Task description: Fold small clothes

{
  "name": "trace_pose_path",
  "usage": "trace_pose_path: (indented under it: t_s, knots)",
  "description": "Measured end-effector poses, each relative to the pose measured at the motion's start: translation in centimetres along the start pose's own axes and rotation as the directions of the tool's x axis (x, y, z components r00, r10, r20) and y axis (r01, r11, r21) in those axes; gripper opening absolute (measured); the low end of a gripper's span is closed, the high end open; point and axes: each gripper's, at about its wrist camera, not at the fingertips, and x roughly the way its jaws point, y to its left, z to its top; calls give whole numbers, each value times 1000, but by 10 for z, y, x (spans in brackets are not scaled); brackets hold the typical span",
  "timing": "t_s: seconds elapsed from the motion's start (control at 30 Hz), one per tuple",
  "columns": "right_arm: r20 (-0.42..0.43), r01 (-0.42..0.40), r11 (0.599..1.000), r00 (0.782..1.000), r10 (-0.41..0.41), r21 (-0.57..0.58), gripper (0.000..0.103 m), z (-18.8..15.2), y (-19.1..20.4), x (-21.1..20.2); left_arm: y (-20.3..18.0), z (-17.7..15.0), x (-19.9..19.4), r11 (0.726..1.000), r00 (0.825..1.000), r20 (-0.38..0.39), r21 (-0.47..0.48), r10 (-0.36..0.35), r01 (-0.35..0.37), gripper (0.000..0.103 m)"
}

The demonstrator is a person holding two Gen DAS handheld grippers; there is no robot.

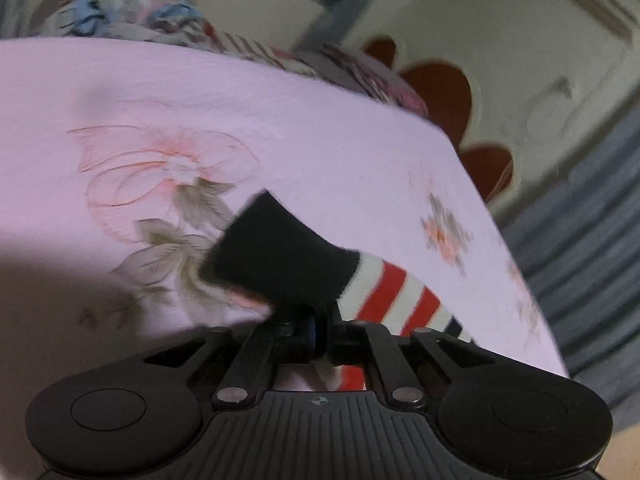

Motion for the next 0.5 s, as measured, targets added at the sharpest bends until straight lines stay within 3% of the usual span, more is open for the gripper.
trace_pose_path:
  t_s: [0.1,0.2,0.3,0.5]
  knots:
    - [7,13,1000,1000,-13,9,29,0,-2,-4,-33,-1,-6,989,998,27,138,-62,58,3]
    - [16,19,1000,1000,-19,16,29,1,-3,-6,-81,-12,-11,954,989,16,266,-150,141,3]
    - [22,26,999,999,-27,27,29,1,-7,-8,-139,-35,-16,894,968,-44,373,-248,246,3]
    - [39,26,998,999,-29,63,30,3,-23,-13,-242,-104,-27,759,912,-205,506,-356,410,3]
